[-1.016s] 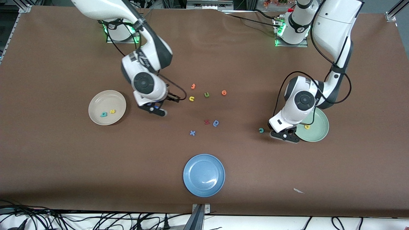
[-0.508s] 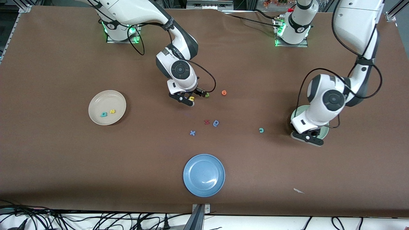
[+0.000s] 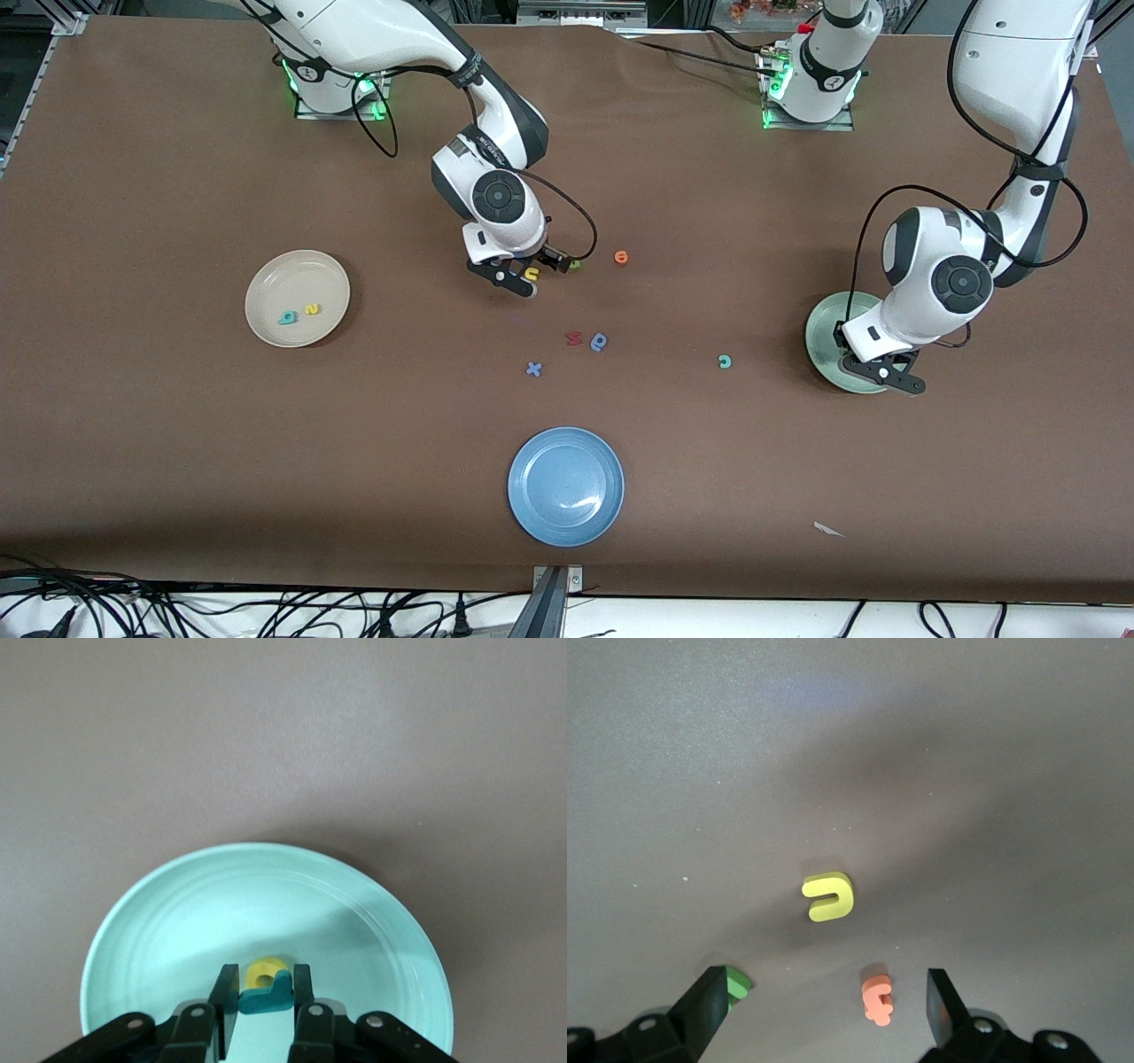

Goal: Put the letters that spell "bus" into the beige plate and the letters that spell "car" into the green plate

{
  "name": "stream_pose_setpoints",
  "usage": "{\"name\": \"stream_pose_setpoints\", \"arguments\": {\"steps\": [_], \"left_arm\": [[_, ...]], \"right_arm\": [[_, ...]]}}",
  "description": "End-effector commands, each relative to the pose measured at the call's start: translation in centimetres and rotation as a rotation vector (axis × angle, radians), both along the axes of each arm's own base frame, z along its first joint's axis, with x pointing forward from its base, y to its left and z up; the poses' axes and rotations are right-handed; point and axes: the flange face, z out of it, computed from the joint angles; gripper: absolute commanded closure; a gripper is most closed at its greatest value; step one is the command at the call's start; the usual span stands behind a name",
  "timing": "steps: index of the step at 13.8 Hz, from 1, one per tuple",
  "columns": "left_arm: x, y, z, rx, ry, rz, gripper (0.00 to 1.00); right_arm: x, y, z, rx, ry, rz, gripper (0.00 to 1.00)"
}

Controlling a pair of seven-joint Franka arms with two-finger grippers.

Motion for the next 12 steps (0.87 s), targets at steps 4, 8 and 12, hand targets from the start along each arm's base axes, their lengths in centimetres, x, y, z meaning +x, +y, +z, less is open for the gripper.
{"name": "stream_pose_setpoints", "arguments": {"steps": [4,8,12], "left_arm": [[0.0,-0.6,1.0,-0.033,-0.007,0.031,0.0],[-0.4,-5.4,1.0,-0.11,0.015,0.143,0.0],[-0.7,-13.4,0.3,-0.134,0.011,0.291,0.0]], "right_arm": [[-1.4,0.0,-2.0,0.014,-0.012,-0.014,0.01],[-1.6,-0.5,-2.8,-0.001,-0.026,0.034,0.01],[-1.6,-0.7,-3.5,-0.029,-0.051,0.086,0.02]]}}
